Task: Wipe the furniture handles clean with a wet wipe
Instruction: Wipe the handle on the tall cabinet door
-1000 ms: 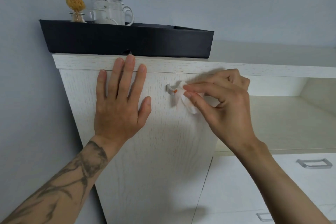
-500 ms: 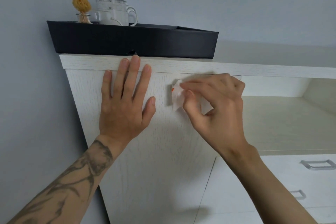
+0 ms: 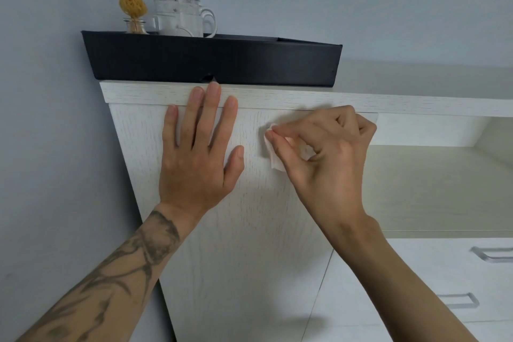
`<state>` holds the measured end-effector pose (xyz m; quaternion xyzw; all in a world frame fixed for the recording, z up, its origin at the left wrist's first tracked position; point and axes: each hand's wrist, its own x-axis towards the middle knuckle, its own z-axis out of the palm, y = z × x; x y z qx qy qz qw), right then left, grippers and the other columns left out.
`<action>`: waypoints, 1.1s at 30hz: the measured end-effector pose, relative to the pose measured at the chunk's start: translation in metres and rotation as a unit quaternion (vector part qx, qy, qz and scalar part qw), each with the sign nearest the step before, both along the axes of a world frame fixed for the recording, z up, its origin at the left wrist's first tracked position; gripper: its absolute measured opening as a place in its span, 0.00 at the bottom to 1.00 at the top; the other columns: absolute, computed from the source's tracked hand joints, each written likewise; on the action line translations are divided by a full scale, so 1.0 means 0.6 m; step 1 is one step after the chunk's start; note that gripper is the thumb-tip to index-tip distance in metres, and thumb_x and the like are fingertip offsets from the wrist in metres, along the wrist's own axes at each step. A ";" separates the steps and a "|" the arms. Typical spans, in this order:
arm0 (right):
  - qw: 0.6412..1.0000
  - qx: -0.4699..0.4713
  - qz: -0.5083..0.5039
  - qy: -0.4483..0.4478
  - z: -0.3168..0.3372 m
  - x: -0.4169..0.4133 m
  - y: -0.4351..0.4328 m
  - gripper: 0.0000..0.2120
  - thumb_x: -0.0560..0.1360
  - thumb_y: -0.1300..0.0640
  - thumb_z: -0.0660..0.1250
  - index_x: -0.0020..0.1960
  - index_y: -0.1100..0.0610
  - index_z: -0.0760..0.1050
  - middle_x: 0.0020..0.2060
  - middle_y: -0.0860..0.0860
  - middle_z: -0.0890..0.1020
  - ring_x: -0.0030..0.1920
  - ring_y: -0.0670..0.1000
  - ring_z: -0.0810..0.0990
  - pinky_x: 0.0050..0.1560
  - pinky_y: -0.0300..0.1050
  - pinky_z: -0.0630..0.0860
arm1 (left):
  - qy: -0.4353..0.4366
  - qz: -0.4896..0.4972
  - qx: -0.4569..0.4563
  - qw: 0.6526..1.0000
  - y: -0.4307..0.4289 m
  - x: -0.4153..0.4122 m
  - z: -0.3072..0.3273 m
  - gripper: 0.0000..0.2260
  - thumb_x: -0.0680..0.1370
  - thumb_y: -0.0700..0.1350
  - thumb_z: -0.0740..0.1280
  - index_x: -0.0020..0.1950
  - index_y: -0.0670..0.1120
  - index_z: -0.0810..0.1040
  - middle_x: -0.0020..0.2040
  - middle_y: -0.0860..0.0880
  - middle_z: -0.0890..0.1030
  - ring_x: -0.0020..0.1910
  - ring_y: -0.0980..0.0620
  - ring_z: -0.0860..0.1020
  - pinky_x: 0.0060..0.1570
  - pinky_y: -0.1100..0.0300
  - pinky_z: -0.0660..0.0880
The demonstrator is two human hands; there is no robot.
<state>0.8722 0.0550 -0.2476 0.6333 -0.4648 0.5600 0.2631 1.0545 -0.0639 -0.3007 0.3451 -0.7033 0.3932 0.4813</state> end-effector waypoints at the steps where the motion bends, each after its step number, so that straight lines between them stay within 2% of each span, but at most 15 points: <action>1: 1.000 0.006 -0.009 0.000 0.002 0.005 -0.001 0.04 0.79 0.51 0.76 0.46 0.48 0.87 0.43 0.42 0.84 0.52 0.51 0.77 0.61 0.49 0.61 | -0.001 0.000 -0.001 1.000 0.001 0.000 0.000 0.32 0.88 0.55 0.54 0.88 0.47 0.45 0.86 0.41 0.52 0.87 0.46 0.41 0.85 0.41 0.44; 17: 0.999 0.013 -0.024 0.026 -0.002 -0.001 0.011 0.05 0.80 0.52 0.75 0.46 0.50 0.85 0.43 0.43 0.84 0.53 0.51 0.75 0.60 0.51 0.62 | 0.001 0.000 -0.007 1.000 0.000 0.000 -0.001 0.33 0.87 0.55 0.55 0.88 0.46 0.46 0.86 0.41 0.53 0.87 0.45 0.42 0.85 0.41 0.44; 21: 0.997 0.034 -0.066 0.027 0.006 0.022 0.002 0.03 0.79 0.51 0.74 0.48 0.50 0.85 0.44 0.44 0.84 0.53 0.54 0.77 0.60 0.54 0.63 | 0.002 0.001 -0.015 1.000 -0.003 -0.001 -0.003 0.33 0.88 0.55 0.56 0.88 0.46 0.47 0.86 0.42 0.52 0.87 0.45 0.44 0.85 0.40 0.46; 25: 0.991 -0.003 -0.130 0.032 0.009 0.039 -0.003 0.05 0.77 0.55 0.74 0.42 0.53 0.82 0.40 0.47 0.83 0.49 0.57 0.79 0.58 0.55 0.63 | 0.004 0.003 -0.013 1.000 -0.003 0.000 -0.002 0.33 0.88 0.55 0.55 0.88 0.46 0.47 0.86 0.42 0.50 0.87 0.45 0.44 0.85 0.40 0.45; 30: 0.996 -0.034 -0.066 0.048 0.004 0.013 -0.005 0.06 0.77 0.56 0.78 0.41 0.53 0.84 0.40 0.46 0.83 0.51 0.56 0.79 0.58 0.52 0.62 | 0.003 0.002 -0.010 1.000 -0.002 0.001 -0.002 0.33 0.88 0.55 0.55 0.88 0.46 0.46 0.87 0.42 0.51 0.87 0.45 0.43 0.85 0.40 0.45; 33: 0.999 -0.024 -0.002 0.021 -0.003 -0.004 -0.006 0.05 0.77 0.52 0.78 0.43 0.49 0.86 0.42 0.40 0.82 0.55 0.49 0.75 0.60 0.48 0.60 | 0.002 0.003 -0.011 1.000 -0.002 0.001 -0.003 0.33 0.87 0.55 0.55 0.88 0.46 0.47 0.88 0.45 0.45 0.87 0.44 0.44 0.85 0.40 0.44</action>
